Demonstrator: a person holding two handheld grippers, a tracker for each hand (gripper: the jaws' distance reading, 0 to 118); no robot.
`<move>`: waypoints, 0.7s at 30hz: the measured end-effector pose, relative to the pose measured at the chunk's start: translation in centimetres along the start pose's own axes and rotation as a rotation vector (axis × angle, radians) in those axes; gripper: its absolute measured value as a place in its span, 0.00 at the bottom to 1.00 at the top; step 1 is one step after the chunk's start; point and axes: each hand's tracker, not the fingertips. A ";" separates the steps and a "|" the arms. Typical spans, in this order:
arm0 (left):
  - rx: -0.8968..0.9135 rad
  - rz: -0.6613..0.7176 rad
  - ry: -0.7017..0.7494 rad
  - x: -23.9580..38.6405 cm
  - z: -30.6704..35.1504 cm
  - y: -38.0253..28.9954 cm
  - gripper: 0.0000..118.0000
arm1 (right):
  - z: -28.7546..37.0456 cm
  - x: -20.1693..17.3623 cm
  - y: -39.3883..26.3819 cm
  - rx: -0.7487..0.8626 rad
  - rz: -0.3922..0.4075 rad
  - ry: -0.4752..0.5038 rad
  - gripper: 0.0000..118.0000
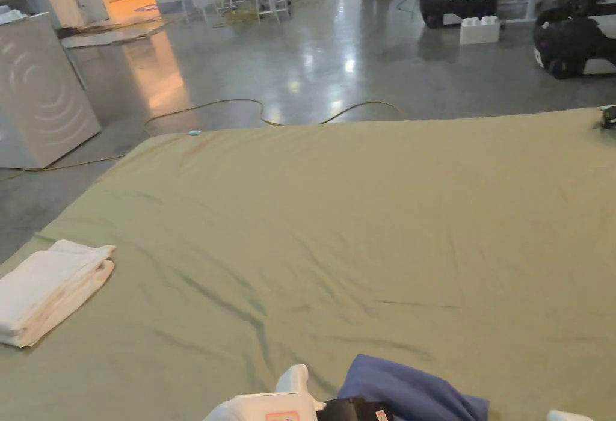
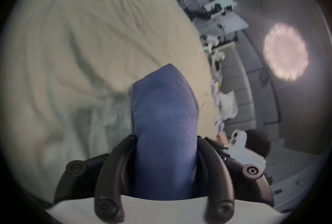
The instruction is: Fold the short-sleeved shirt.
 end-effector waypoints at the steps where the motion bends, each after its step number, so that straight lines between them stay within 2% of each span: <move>1: 0.034 -0.018 0.001 -0.6 2.5 0.7 0.34 | 0.7 -0.1 -0.6 0.003 0.015 -0.056 0.00; 2: 0.078 -0.047 0.041 -1.4 5.2 1.6 0.34 | 1.4 -0.2 -1.0 0.002 0.032 -0.087 0.00; 4: 0.146 -0.057 0.152 -3.6 10.4 3.4 0.34 | 2.3 0.5 -2.0 -0.010 0.029 -0.084 0.00; 7: 0.251 0.029 0.331 -7.9 18.0 6.1 0.34 | 3.2 1.7 -3.2 -0.023 -0.046 -0.061 0.00; 9: 0.328 0.033 0.445 -9.9 21.9 7.1 0.34 | 3.4 1.8 -4.0 -0.024 -0.060 -0.078 0.00; 12: 0.324 0.080 0.465 -12.2 23.7 8.4 0.34 | 2.8 1.3 -4.0 -0.022 -0.098 -0.080 0.00; 14: 0.307 0.111 0.453 -13.2 23.0 9.1 0.40 | 2.2 0.5 -3.6 -0.034 -0.126 -0.032 0.00; 16: 0.306 0.057 0.525 -12.9 22.2 9.6 0.65 | 2.5 -0.7 -3.1 -0.037 -0.100 -0.016 0.00; 17: 0.322 0.017 0.570 -12.5 21.9 9.8 0.73 | 2.9 -1.4 -2.9 -0.036 -0.055 -0.002 0.00; 21: 0.442 -0.013 0.718 -10.4 23.7 10.4 0.74 | 5.3 -3.2 -1.9 -0.002 0.081 -0.025 0.00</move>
